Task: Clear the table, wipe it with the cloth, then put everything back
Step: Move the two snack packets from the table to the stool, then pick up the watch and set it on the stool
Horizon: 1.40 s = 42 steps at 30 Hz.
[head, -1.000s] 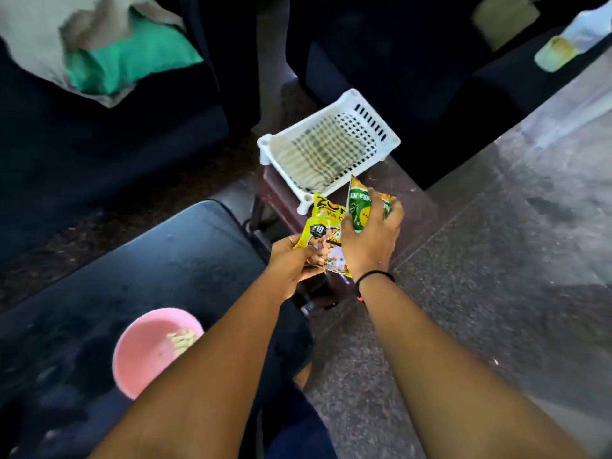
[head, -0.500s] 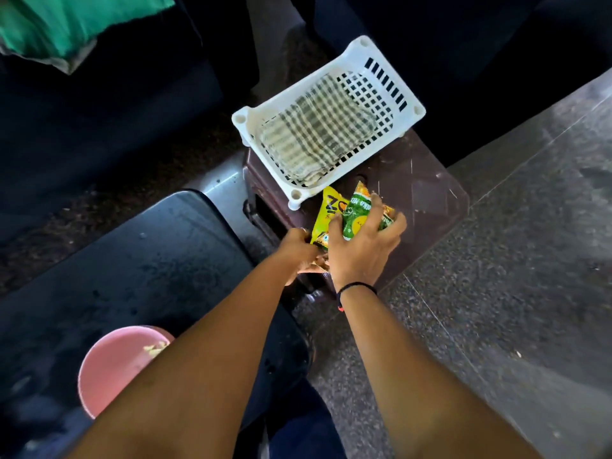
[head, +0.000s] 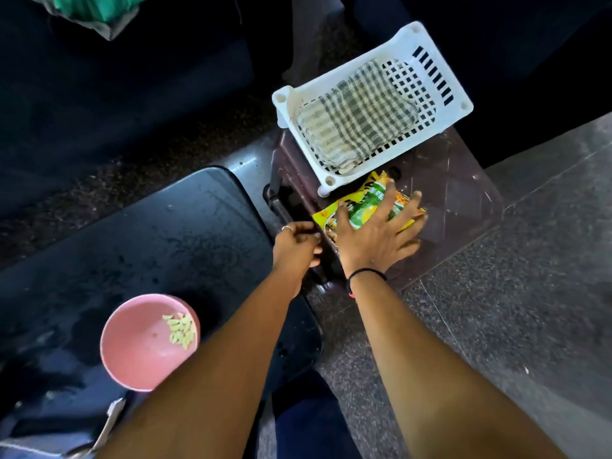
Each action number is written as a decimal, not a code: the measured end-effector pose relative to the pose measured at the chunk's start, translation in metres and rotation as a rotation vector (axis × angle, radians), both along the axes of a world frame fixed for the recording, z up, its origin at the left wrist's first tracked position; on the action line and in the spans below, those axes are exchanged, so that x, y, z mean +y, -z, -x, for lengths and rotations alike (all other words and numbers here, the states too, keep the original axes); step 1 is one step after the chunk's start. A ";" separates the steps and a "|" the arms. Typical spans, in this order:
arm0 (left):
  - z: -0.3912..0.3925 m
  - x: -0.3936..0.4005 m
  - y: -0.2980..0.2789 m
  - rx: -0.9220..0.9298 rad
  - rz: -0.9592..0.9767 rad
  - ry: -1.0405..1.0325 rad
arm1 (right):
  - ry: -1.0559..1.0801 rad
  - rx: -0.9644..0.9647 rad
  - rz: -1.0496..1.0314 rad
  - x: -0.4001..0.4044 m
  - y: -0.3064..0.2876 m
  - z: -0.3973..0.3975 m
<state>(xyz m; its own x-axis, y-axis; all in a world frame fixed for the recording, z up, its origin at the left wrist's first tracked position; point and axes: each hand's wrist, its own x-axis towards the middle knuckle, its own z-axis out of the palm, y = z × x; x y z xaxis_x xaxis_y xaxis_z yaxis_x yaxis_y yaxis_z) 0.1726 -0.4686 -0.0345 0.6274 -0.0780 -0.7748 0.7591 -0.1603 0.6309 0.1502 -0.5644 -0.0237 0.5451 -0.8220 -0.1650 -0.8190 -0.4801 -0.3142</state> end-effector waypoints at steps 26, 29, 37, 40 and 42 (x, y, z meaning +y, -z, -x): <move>0.208 0.457 -0.003 -0.166 -0.391 -0.814 | -1.099 -0.247 -0.178 0.347 -0.001 0.092; 0.207 0.479 0.004 -0.149 -0.392 -0.857 | -1.265 -0.196 -0.172 0.390 0.006 0.092; 0.212 0.516 0.024 -0.064 -0.373 -0.829 | -1.687 0.657 -0.150 0.446 0.027 0.129; 0.224 0.513 0.029 -0.020 -0.391 -0.678 | -1.754 0.614 -0.015 0.446 0.033 0.143; 0.230 0.504 0.030 0.018 -0.384 -0.606 | -1.726 0.543 -0.048 0.444 0.036 0.146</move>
<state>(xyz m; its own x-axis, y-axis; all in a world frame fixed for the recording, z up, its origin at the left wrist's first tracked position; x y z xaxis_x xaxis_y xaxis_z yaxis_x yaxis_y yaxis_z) -0.0576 0.0357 -0.0647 0.4604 0.5604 -0.6884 0.7950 0.0847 0.6007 0.0045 -0.1202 -0.0595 0.5713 0.5595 -0.6005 0.5320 -0.8096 -0.2481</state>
